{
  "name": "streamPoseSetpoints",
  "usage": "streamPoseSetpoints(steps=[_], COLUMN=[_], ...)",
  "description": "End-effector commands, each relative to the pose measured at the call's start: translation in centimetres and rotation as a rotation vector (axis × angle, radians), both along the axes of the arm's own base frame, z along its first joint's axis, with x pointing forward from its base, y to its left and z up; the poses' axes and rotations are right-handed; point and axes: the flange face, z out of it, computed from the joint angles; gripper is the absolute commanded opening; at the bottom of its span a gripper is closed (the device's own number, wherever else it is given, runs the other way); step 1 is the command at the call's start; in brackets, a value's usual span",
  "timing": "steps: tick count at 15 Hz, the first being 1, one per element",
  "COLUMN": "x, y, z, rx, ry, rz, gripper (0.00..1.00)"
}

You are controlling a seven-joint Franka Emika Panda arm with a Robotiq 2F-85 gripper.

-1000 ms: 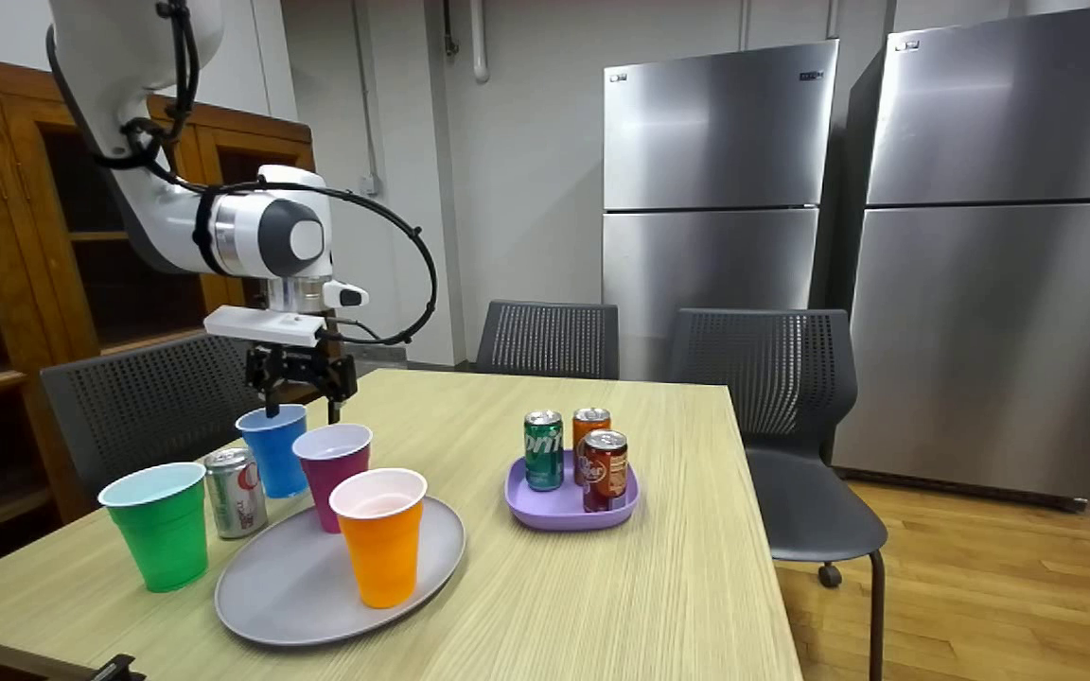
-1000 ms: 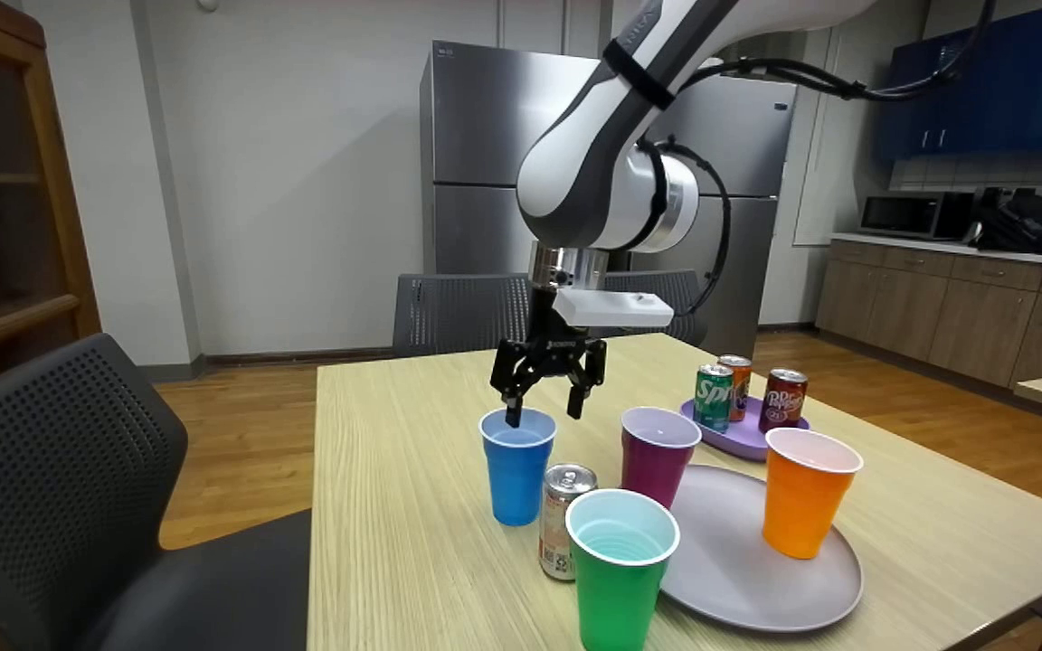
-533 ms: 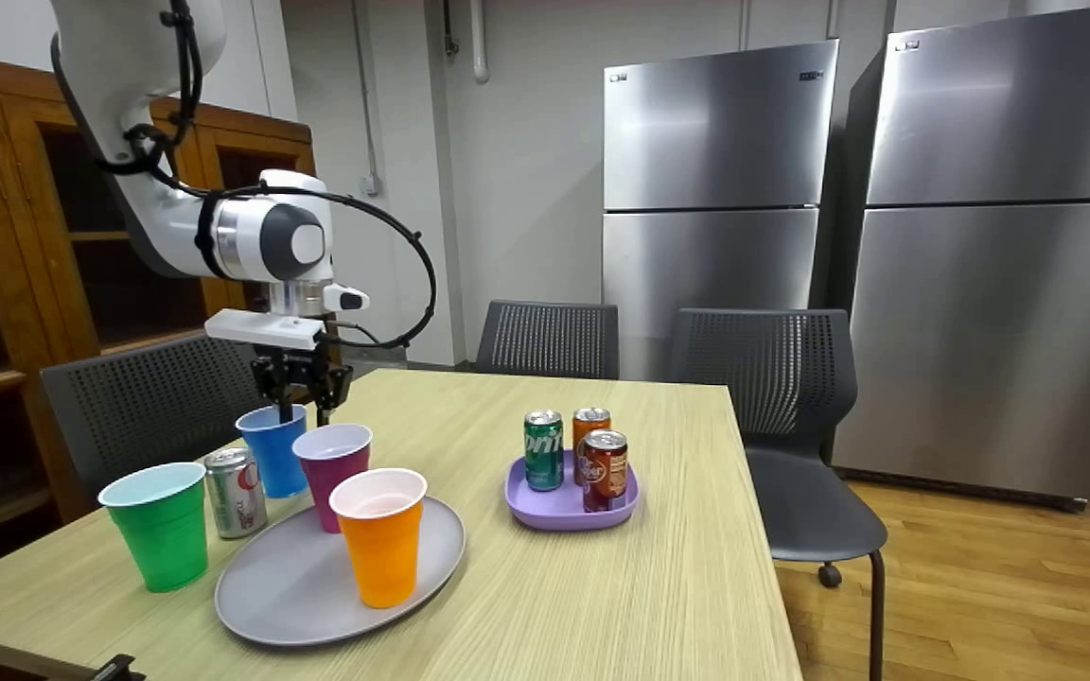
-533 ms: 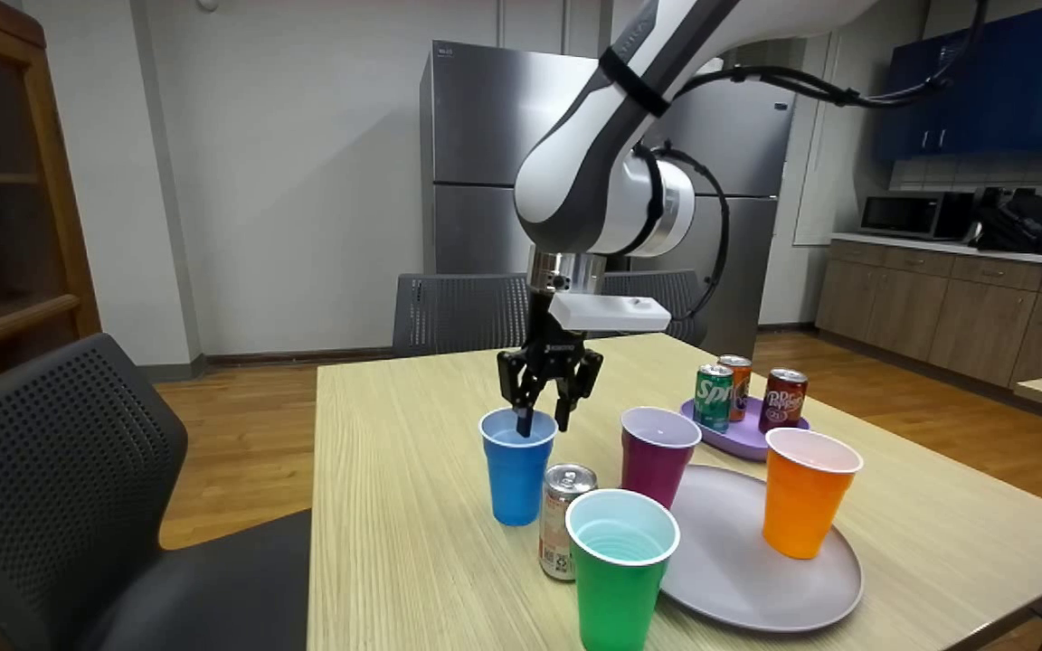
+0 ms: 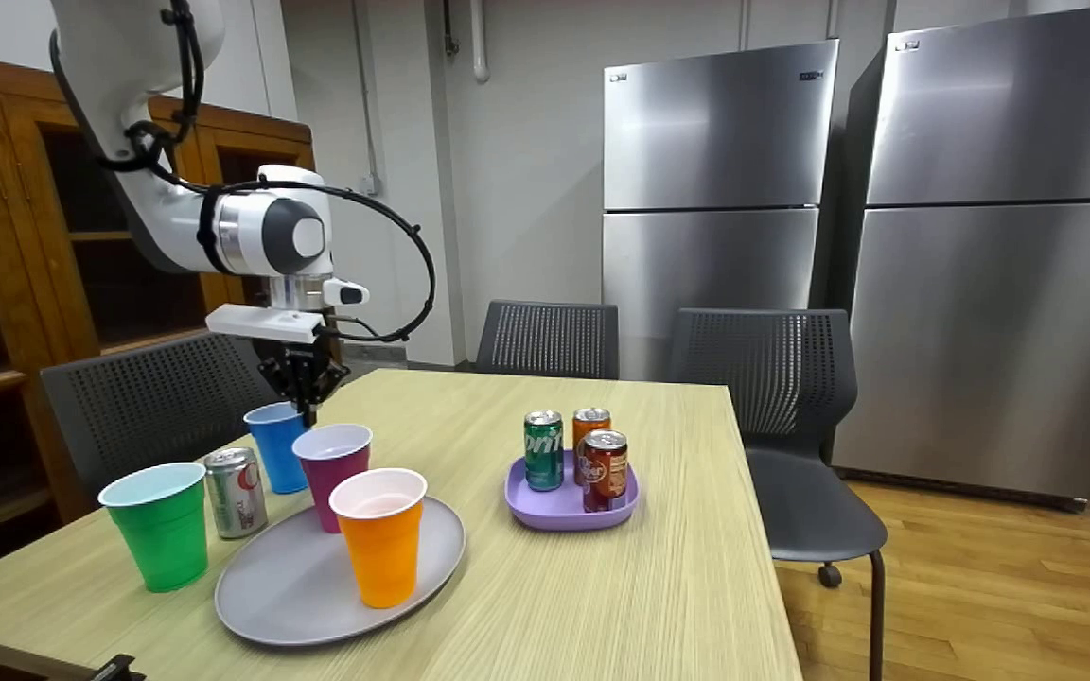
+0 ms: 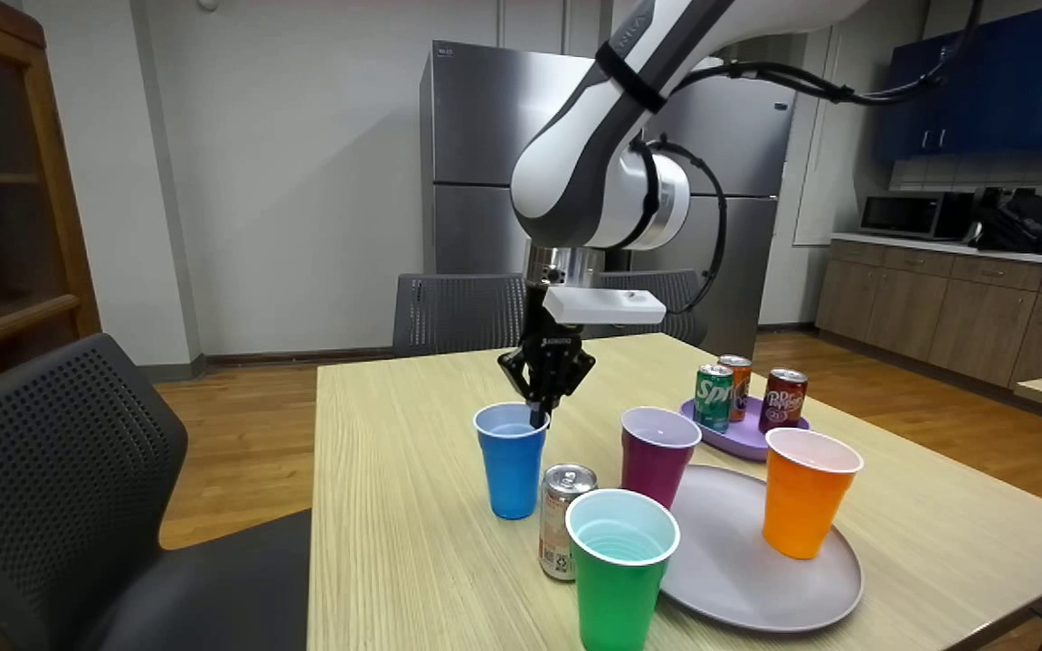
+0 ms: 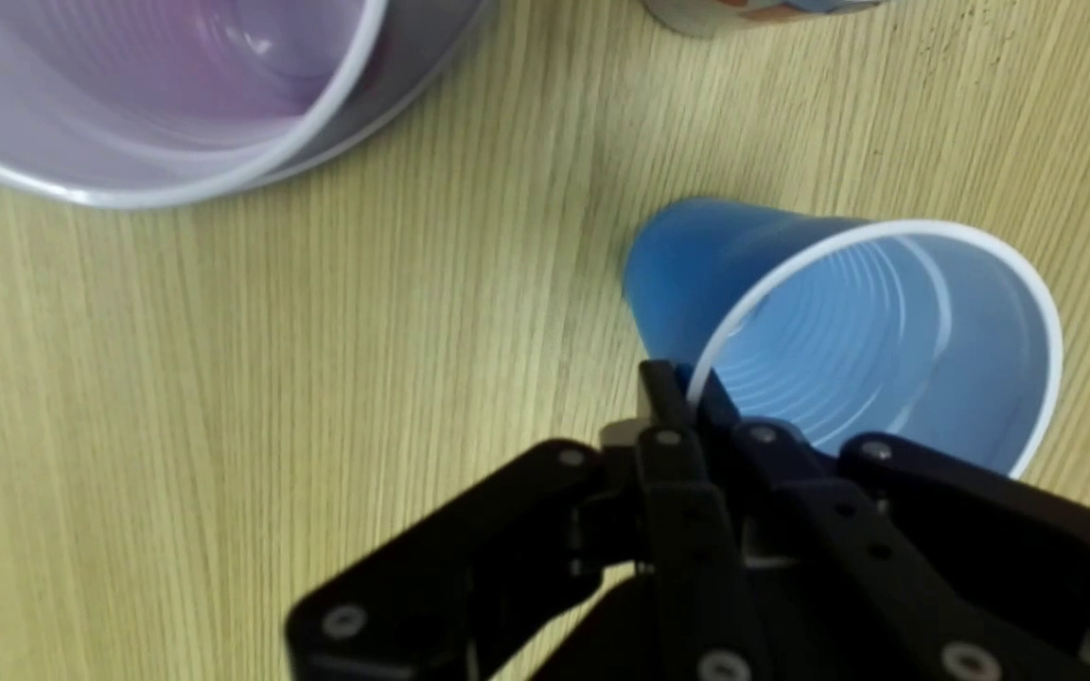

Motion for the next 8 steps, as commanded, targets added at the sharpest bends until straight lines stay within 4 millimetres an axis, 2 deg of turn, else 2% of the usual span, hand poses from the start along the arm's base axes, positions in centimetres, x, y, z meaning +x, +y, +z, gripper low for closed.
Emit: streamPoseSetpoints(steps=[1, 8], x=[0.1, 0.3], y=[0.8, 1.6], z=[1.5, 4.2], rx=[-0.031, -0.039], ry=[0.006, -0.048], rz=[-0.021, -0.056], gripper=[0.01, 0.01])
